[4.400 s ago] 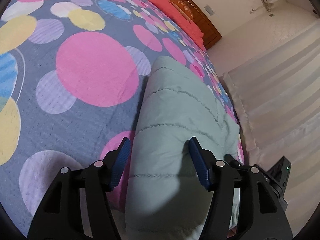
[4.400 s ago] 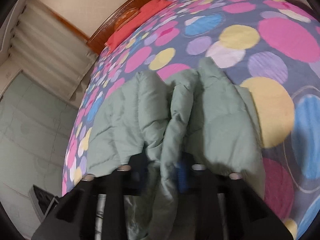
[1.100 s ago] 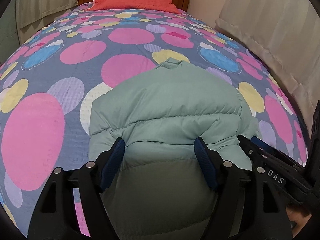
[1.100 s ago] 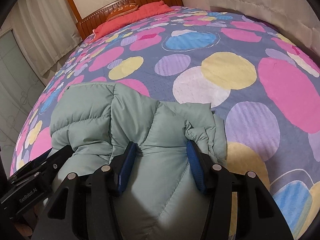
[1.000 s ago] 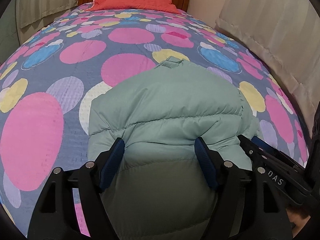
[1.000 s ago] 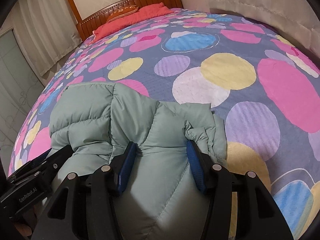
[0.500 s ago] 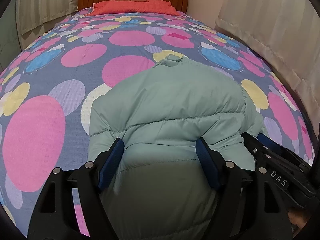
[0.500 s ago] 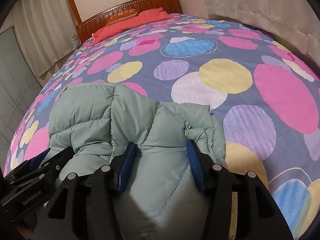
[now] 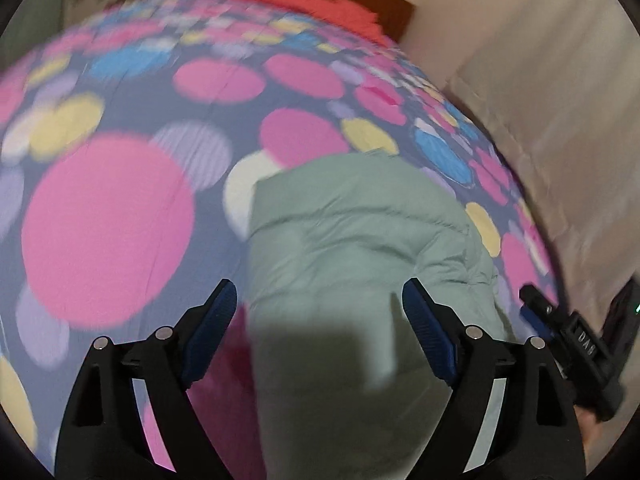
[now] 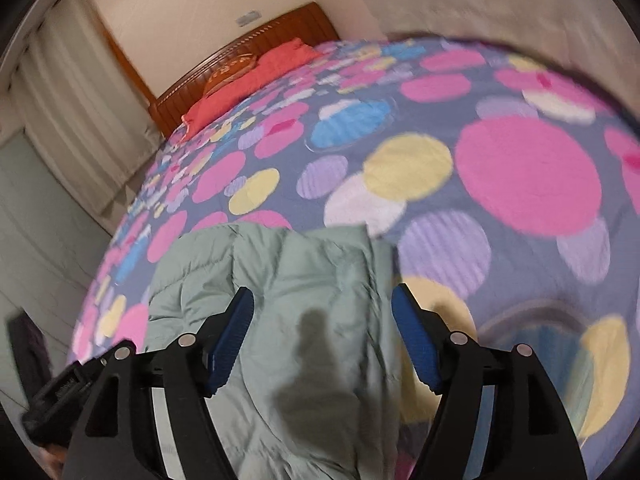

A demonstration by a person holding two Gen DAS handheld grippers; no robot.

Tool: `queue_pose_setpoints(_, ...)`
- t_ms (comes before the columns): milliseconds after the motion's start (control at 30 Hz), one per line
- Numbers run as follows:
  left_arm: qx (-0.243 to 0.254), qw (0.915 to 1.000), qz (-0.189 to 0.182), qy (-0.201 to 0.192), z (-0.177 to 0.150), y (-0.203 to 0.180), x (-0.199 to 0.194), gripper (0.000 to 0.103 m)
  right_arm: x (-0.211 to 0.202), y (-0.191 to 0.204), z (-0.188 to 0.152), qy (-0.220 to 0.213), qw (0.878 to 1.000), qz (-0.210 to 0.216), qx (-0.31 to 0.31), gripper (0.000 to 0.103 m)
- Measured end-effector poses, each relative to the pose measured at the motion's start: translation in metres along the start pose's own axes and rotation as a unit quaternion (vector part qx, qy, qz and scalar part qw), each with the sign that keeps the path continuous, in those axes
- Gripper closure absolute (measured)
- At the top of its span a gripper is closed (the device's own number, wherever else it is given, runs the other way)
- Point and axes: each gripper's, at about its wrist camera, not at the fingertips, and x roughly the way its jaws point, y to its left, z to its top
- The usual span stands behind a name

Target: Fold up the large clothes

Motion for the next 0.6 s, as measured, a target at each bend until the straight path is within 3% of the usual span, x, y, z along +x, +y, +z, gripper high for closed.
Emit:
queue_pose_setpoints(100,-0.051,0.9979,-0.027,0.029,-0.012,0.018,0.008,0.018,0.007,-0.014,-0.01,0.023,0.999,0.009,0.029,0.032)
queue_pose_setpoints(233,-0.082,0.9945,-0.053,0.04,-0.022,0.024,0.015,0.016,0.024,-0.024,-0.023,0.056,0.997,0.02,0.05,0.032)
queue_pose_setpoints(400,-0.095,0.9891,-0.095,0.06,-0.027,0.022,0.03,0.013,0.031,-0.034,-0.03,0.058,0.994,0.047,0.079,0.024)
queue_pose_setpoints(600,-0.083,0.988,-0.113,0.065,-0.029,0.017,0.038,0.016,0.034,-0.026,-0.035,0.062,0.994,0.071,0.059,0.029)
